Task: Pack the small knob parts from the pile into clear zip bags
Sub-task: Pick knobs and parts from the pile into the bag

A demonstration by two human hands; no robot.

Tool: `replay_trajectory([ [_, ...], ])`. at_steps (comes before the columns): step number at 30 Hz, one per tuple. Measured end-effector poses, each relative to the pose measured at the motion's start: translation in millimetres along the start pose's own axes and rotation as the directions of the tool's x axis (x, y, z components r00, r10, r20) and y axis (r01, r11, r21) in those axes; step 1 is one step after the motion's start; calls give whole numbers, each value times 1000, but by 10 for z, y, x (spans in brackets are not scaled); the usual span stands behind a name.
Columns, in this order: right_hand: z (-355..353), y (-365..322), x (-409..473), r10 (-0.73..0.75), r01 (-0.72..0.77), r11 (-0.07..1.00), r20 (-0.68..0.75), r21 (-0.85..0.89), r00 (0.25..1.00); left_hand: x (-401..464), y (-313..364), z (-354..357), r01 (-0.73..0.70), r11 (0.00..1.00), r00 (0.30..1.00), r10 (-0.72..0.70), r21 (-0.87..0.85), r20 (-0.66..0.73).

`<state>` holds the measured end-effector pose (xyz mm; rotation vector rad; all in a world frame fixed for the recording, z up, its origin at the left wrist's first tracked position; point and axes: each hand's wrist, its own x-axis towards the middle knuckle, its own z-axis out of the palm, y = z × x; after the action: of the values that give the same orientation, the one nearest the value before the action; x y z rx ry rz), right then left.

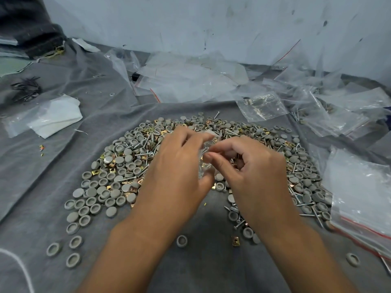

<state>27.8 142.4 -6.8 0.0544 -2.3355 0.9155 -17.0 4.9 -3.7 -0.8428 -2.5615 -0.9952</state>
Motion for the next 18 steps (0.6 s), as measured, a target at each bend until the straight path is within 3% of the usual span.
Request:
replay_trajectory([
  [6,-69,-23,16,35,-16,994,-172,106,985,-4,-12,-5,-4,1000,1000,4,4,0],
  [11,22,-32,24,-7,11,998,-59,61,998,5,-8,10,-6,1000,1000,6,14,7],
  [18,-78,35,67,215,-204,902,15,379,977,4,-61,-17,23,999,1000,-23,24,-12],
])
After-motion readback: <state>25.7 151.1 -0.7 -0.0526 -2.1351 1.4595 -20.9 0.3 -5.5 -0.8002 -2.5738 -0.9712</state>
